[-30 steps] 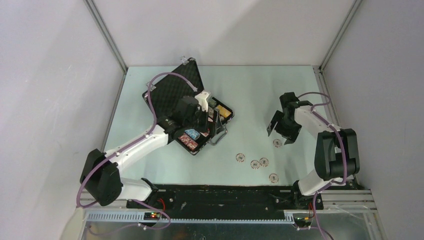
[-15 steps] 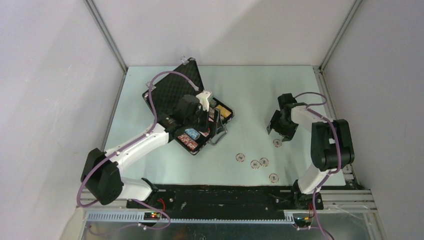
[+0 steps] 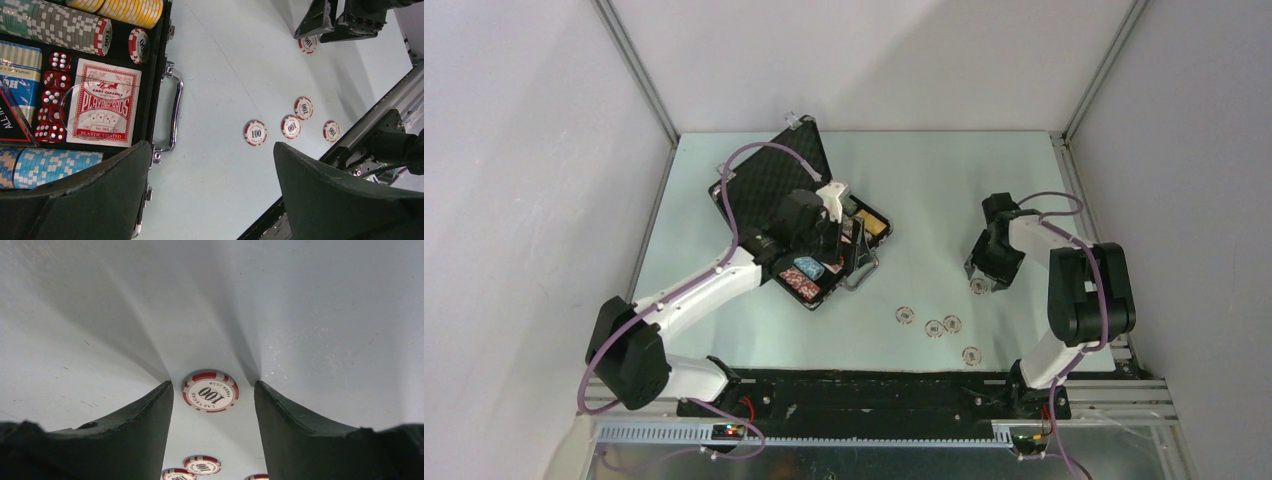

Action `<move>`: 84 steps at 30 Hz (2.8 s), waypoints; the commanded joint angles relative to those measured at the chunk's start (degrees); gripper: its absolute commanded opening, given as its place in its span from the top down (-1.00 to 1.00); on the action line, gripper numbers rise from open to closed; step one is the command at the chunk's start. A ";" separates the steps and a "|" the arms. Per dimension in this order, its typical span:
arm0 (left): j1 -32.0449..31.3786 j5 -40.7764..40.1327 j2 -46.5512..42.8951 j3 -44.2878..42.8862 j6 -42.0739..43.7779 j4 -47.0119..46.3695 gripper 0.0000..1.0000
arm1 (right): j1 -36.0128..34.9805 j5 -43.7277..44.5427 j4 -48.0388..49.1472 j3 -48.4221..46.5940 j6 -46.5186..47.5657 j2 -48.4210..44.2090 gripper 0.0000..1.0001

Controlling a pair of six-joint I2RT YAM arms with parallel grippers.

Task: Pack up texas hold em set

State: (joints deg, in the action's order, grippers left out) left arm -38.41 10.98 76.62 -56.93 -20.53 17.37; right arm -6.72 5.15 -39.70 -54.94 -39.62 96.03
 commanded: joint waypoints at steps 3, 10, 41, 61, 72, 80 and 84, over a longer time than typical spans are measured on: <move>-0.24 1.06 -0.75 -1.34 0.16 -1.29 -0.99 | 0.13 -2.08 2.16 1.85 -2.13 1.05 -0.18; -0.18 0.75 -0.96 -1.00 0.15 -1.34 -0.99 | -1.44 -2.52 1.80 1.85 -2.55 1.81 -0.12; -1.17 7.97 7.42 -5.10 -2.98 -5.48 -0.99 | -4.53 -9.73 -7.98 -5.99 -8.53 -7.73 -0.25; -1.43 6.52 3.70 -2.50 -2.05 -4.06 -0.99 | -5.85 1.01 -1.34 -5.78 -4.56 3.31 -0.34; -1.42 6.57 3.95 -2.64 -2.32 -3.84 -0.99 | -6.75 -0.72 -0.75 -3.50 -5.49 4.92 -0.23; -1.38 7.06 5.50 -3.73 -2.23 -3.39 -0.99 | -9.76 -3.46 -0.18 -2.57 -8.19 4.04 -0.07; -1.39 7.16 6.02 -4.14 -2.32 -3.48 -0.99 | -9.31 -3.77 -0.35 -2.47 -8.07 5.23 0.04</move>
State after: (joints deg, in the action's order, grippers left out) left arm -39.53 17.76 82.50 -59.72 -22.57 14.28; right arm -15.94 2.96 -41.56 -59.00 -45.95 99.61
